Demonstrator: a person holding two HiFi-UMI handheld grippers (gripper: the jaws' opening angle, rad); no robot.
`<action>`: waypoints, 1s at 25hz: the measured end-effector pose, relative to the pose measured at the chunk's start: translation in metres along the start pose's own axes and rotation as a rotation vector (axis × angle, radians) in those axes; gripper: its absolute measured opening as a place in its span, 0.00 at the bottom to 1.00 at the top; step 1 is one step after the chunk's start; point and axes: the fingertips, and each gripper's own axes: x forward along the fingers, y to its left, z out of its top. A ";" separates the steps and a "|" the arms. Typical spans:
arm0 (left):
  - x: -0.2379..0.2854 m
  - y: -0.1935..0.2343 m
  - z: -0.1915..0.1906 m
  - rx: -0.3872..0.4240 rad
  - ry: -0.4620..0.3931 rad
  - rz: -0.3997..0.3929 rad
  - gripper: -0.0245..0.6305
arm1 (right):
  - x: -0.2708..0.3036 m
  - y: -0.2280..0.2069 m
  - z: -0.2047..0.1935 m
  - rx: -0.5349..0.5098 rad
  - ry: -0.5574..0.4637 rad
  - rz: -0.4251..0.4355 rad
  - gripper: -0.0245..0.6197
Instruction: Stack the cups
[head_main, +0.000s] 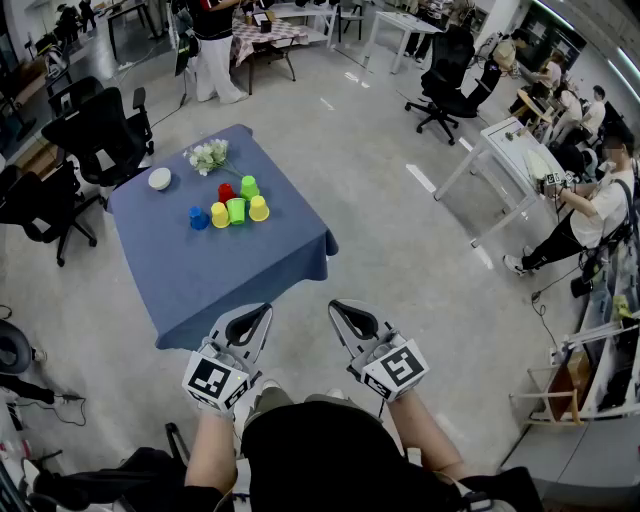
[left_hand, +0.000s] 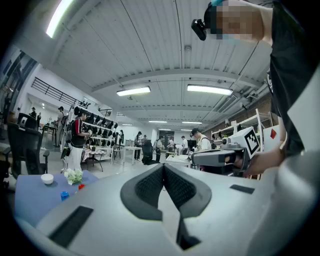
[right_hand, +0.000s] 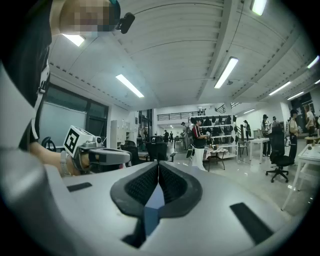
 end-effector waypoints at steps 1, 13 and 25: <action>-0.003 0.006 -0.001 0.002 0.001 -0.003 0.05 | 0.007 0.002 -0.001 0.002 0.001 -0.002 0.07; -0.032 0.081 -0.015 -0.036 0.006 -0.010 0.05 | 0.081 0.029 -0.009 0.048 0.013 -0.029 0.07; 0.009 0.143 -0.051 -0.048 0.090 0.065 0.05 | 0.147 -0.037 -0.029 0.107 0.032 -0.005 0.07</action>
